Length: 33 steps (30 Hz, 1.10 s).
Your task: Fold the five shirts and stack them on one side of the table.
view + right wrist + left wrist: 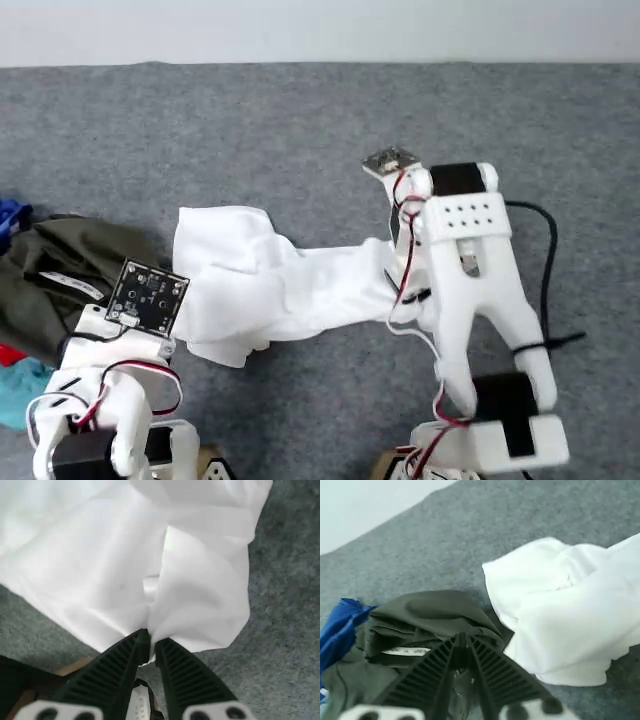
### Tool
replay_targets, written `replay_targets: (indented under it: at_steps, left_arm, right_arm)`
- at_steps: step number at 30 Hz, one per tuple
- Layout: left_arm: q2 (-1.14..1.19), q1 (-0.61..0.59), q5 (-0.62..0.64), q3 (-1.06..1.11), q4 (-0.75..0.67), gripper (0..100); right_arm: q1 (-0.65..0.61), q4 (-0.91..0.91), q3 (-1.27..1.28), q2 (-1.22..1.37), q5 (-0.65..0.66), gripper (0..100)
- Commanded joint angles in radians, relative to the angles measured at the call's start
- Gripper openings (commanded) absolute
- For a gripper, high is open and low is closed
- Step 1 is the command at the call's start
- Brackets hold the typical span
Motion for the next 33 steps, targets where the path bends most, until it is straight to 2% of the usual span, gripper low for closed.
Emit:
replay_targets:
  at_steps: [1, 4, 12, 17, 23, 33]
  left_arm:
    - [0.003, 0.006, -0.008, 0.007, -0.023, 1]
    - [0.002, 0.005, -0.008, 0.007, -0.023, 1]
    - [0.0, 0.008, -0.006, 0.012, -0.023, 1]
    - [0.0, 0.009, -0.006, 0.01, -0.023, 1]
    - [0.0, 0.009, -0.006, 0.012, -0.017, 1]
    - [0.0, 0.009, -0.006, 0.054, -0.023, 1]
  right_arm:
    - [0.048, 0.044, 0.025, -0.15, 0.021, 20.7]
    - [0.101, 0.042, 0.02, -0.234, 0.02, 29.6]
    - [0.171, 0.039, 0.031, -0.298, 0.018, 29.6]
    - [0.171, -0.013, 0.077, -0.177, 0.015, 29.6]
    - [0.166, -0.061, 0.057, 0.033, -0.049, 29.6]
    - [0.171, 0.035, -0.287, 0.315, -0.052, 29.6]
